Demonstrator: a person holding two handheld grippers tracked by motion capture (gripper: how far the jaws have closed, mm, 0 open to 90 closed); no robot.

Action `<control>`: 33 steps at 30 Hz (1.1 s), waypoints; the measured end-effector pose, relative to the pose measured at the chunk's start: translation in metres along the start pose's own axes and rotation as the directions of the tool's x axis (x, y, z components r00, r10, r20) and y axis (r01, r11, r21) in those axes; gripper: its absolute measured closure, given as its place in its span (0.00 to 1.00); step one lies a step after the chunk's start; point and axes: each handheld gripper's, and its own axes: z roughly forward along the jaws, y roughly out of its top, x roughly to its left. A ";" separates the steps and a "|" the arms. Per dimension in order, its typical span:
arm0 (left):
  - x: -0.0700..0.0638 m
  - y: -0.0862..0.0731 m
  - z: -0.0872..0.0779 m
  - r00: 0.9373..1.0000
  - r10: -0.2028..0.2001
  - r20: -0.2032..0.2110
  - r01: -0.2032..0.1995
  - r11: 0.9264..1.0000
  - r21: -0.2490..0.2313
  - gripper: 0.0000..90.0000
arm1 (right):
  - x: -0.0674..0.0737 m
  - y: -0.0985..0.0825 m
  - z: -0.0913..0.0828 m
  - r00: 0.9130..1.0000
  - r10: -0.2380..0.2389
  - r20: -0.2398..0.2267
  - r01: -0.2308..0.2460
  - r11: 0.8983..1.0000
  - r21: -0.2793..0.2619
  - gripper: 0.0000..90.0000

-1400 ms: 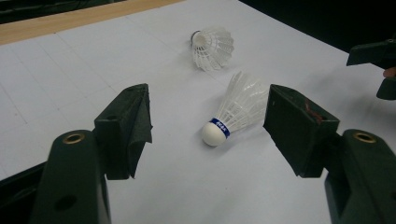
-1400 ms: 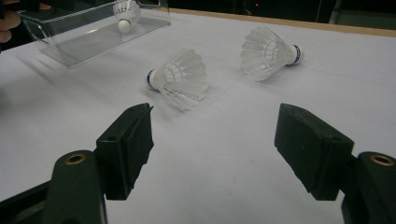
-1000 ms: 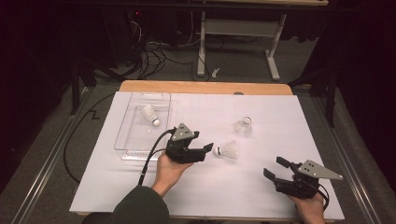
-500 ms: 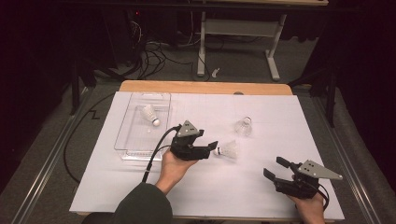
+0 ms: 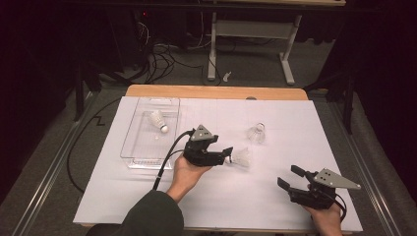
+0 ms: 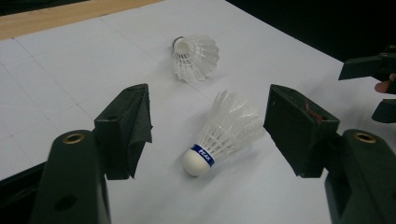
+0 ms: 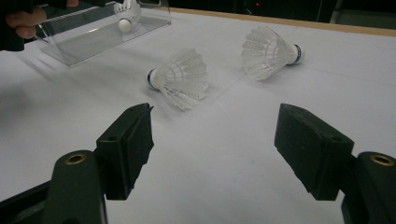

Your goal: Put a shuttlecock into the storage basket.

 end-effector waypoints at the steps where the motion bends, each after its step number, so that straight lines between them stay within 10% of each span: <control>1: 0.000 0.001 0.001 1.000 0.001 0.000 -0.001 1.000 0.003 0.36 | 0.000 0.000 0.000 1.000 0.000 0.000 0.000 1.000 0.000 0.31; 33: -0.005 0.024 0.026 0.999 0.028 0.043 -0.035 0.988 0.153 0.36 | 0.000 0.000 0.000 1.000 0.000 -0.003 0.000 1.000 0.002 0.31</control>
